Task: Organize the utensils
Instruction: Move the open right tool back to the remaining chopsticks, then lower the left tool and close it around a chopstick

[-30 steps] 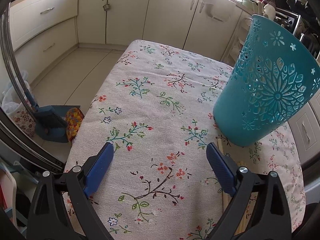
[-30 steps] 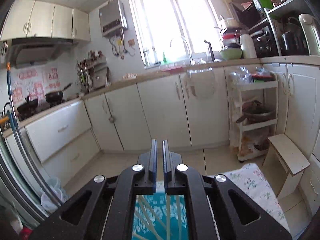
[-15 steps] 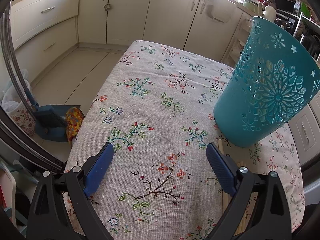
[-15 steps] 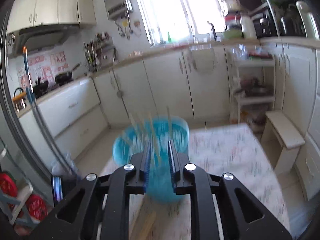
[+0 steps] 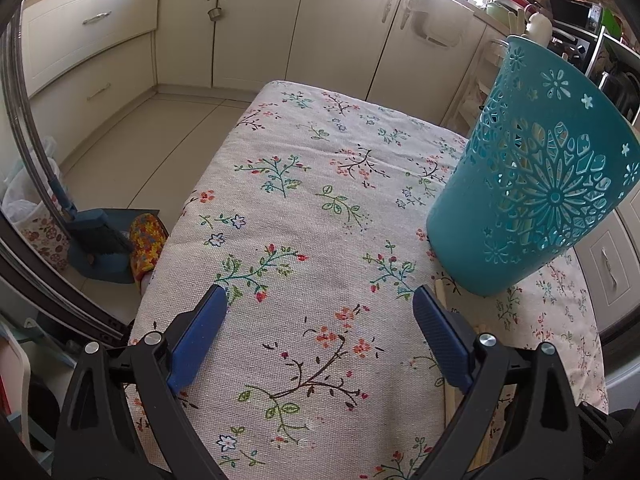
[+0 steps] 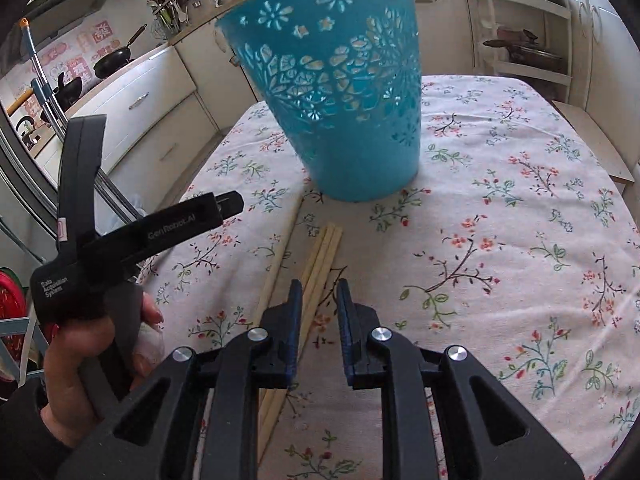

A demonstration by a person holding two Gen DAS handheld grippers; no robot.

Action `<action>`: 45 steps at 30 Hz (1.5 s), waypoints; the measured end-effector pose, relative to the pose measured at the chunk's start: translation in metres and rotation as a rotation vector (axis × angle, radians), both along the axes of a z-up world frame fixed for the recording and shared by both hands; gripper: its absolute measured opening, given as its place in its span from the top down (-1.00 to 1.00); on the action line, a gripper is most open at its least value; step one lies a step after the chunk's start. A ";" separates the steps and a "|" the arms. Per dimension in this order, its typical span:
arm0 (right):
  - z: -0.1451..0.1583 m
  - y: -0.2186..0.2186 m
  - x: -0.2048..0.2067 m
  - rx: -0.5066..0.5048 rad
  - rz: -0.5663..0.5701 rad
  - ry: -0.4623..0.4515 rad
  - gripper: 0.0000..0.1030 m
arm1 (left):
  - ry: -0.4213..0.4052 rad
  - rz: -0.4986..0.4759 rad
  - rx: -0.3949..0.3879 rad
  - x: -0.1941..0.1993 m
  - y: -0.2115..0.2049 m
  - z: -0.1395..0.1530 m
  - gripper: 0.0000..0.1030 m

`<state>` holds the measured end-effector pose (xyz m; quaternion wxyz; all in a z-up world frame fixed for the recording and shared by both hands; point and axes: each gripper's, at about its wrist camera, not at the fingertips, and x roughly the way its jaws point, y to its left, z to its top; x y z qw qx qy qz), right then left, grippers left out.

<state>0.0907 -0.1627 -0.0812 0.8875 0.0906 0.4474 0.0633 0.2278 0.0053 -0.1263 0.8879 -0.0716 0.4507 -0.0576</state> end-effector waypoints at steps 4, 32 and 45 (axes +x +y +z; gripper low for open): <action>-0.010 0.006 0.006 -0.017 0.011 0.034 0.65 | 0.000 0.000 -0.003 -0.001 0.001 0.000 -0.76; -0.005 -0.017 0.011 -0.297 0.146 0.074 0.83 | 0.016 -0.033 0.026 0.000 -0.008 0.000 -0.78; -0.005 -0.049 0.013 -0.121 0.061 0.053 0.79 | 0.040 -0.185 0.228 0.003 -0.078 0.002 -0.13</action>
